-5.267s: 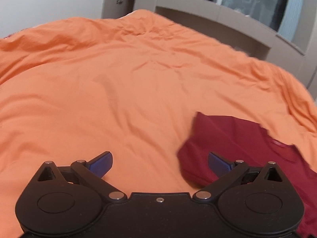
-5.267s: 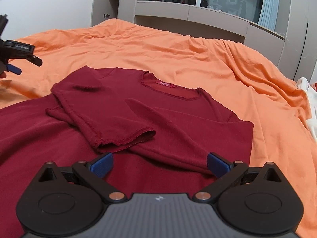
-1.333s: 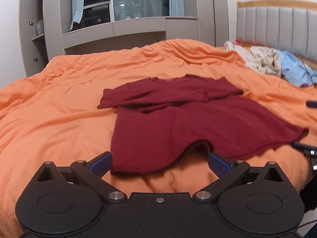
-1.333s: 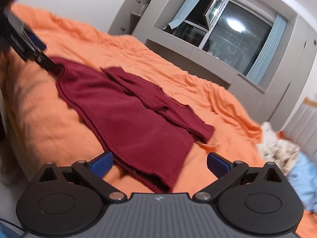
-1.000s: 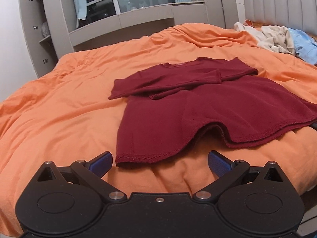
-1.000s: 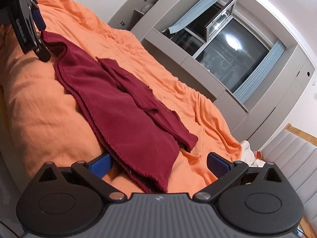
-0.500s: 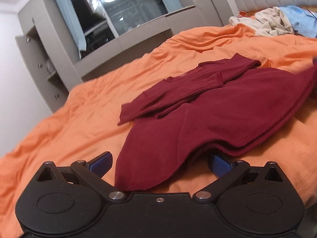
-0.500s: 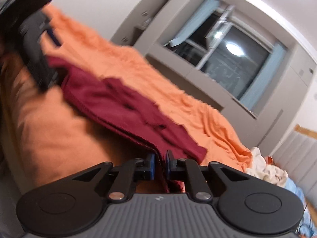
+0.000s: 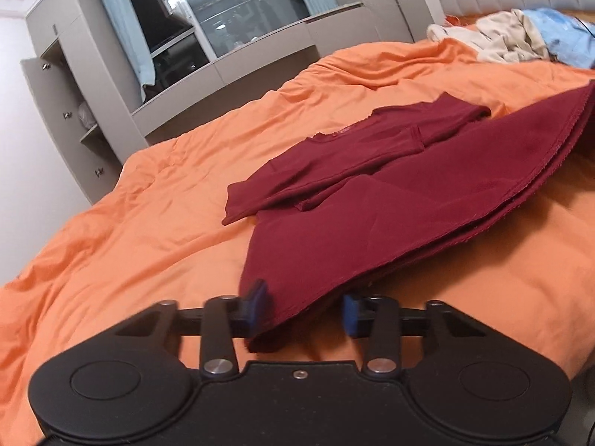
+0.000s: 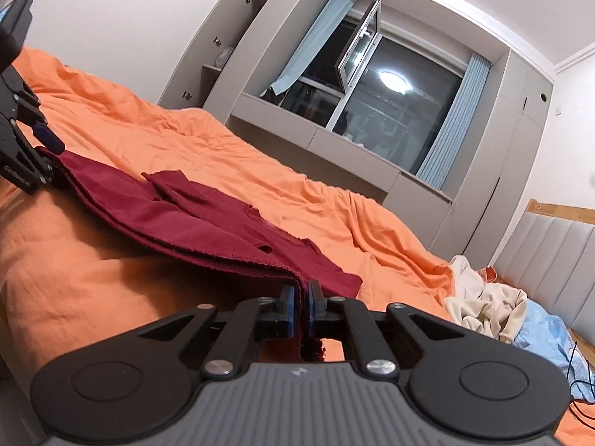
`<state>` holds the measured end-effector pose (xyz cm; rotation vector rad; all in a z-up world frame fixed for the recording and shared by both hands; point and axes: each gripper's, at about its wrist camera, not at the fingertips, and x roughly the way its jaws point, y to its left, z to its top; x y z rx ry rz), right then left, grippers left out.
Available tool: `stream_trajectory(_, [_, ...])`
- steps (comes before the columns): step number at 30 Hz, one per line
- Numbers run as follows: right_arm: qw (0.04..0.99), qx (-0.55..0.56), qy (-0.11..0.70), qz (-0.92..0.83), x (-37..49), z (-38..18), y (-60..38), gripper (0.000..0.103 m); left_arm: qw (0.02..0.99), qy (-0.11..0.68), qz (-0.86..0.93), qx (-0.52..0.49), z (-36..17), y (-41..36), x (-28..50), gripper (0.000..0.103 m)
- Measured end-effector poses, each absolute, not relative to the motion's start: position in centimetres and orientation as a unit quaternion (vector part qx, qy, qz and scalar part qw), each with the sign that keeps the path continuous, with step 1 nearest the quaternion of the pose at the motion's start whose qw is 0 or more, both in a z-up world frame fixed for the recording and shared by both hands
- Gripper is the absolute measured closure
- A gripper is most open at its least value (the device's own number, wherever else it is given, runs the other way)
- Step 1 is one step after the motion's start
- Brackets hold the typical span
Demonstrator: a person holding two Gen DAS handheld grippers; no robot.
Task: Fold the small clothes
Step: 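Grasp the shirt hem with the left tool while the right tool holds its edge, then lift the held shirt with both tools and fold it over onto itself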
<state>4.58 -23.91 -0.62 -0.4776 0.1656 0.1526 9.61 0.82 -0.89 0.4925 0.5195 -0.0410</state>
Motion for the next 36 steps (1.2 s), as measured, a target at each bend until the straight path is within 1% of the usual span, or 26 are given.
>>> stream_trajectory(1, [0.965, -0.237, 0.087, 0.075, 4.7, -0.7, -23.8, 0.095, 0.935, 0.253, -0.024, 0.246, -0.9, 1.0, 9.6, 0.071])
stream_trajectory(2, [0.964, -0.239, 0.090, 0.075, 4.6, -0.8, -23.4, 0.095, 0.935, 0.251, -0.028, 0.250, -0.8, 1.1, 9.6, 0.073])
stream_trajectory(4, [0.962, -0.245, 0.096, 0.075, 4.9, -0.9, -23.0, 0.095, 0.935, 0.247, -0.030, 0.255, -0.8, 1.3, 9.7, 0.087])
stream_trajectory(7, [0.961, -0.249, 0.092, 0.073, 4.7, -0.8, -22.7, 0.095, 0.943, 0.225, -0.027, 0.246, -0.1, 1.9, 9.8, 0.096])
stream_trajectory(11, [0.964, -0.247, 0.071, 0.067, 4.1, -0.5, -22.6, 0.096, 0.963, 0.163, -0.010, 0.212, 1.8, 2.8, 9.2, 0.097])
stream_trajectory(15, [0.967, -0.245, 0.030, 0.064, 3.3, 0.8, -22.7, 0.097, 0.979, 0.113, -0.002, 0.168, 3.9, 3.3, 8.1, 0.098])
stream_trajectory(20, [0.966, -0.252, -0.026, 0.048, 1.9, 3.1, -23.4, 0.097, 0.982, 0.059, -0.003, 0.179, 6.6, 2.2, 5.5, 0.098])
stream_trajectory(23, [0.965, -0.252, -0.048, 0.044, 0.4, 4.7, -24.6, 0.097, 0.981, 0.041, -0.011, 0.191, 8.3, 1.2, 2.8, 0.098])
stream_trajectory(26, [0.967, -0.243, -0.060, 0.055, -2.6, 6.7, -26.0, 0.098, 0.982, 0.028, -0.026, 0.186, 10.4, 0.7, -0.7, 0.098])
stream_trajectory(30, [0.961, -0.256, -0.084, 0.056, -6.7, 8.9, -27.3, 0.097, 0.978, 0.002, -0.034, 0.208, 12.5, -0.5, -4.7, 0.098])
stream_trajectory(33, [0.960, -0.257, -0.097, 0.052, -8.0, 9.6, -27.8, 0.097, 0.976, -0.006, -0.035, 0.215, 13.1, -1.3, -5.6, 0.098])
stream_trajectory(36, [0.963, -0.245, -0.099, 0.052, -7.1, 9.7, -28.0, 0.097, 0.977, -0.005, -0.035, 0.208, 12.9, -1.4, -4.5, 0.098])
